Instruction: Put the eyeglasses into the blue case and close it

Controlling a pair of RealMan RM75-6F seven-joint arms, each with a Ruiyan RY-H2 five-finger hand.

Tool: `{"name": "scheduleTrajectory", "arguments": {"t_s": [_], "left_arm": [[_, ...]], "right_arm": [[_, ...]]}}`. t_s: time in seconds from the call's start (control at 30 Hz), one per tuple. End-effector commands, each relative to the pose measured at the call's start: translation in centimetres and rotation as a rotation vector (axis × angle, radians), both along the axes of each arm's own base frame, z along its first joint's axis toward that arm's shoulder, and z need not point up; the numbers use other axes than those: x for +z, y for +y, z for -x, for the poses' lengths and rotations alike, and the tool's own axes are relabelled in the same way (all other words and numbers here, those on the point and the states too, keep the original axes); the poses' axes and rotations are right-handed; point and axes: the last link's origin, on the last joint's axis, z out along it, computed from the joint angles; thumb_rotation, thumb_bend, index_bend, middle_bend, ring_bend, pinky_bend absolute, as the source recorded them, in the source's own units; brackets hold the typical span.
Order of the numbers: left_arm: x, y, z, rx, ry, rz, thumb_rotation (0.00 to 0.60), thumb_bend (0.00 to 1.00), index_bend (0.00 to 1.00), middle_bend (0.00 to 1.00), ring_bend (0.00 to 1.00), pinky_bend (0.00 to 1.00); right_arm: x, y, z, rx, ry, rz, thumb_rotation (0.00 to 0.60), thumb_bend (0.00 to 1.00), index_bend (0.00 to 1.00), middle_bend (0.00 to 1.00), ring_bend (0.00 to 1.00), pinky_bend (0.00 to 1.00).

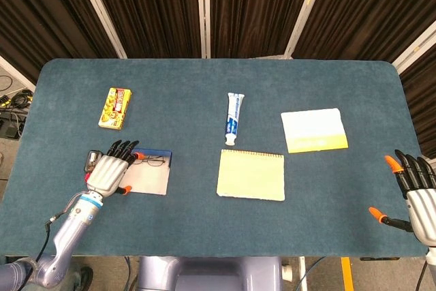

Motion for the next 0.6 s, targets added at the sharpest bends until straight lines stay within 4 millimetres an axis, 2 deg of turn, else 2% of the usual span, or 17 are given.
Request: {"name": "scheduleTrajectory", "arguments": {"t_s": [0.03,0.37,0.6], "left_arm": [[-1.1,-0.5,0.3,-0.009,-0.005,0.008,0.6,0.21,0.34,0.0,0.0,0.0],[-3.0,-1.1,0.8,-0.015,-0.018,0.037,0.6,0.23,0.42,0.0,0.0,0.0],[-3.6,-1.5,1.2,-0.013,-0.022,0.054,0.6,0.23,0.43,0.0,0.0,0.0]], "right_arm": [[0.1,0.0,0.1,-0.002,-0.003,0.0,0.6,0.0,0.01,0.0,0.0,0.0],[0.1,-0.1,0.2,-0.006,-0.003,-0.001,0.6,0.0,0.01,0.0,0.0,0.0],[0.1,-0.1,0.2,-0.005,-0.004,-0.003,0.6,0.0,0.01,0.0,0.0,0.0]]}}
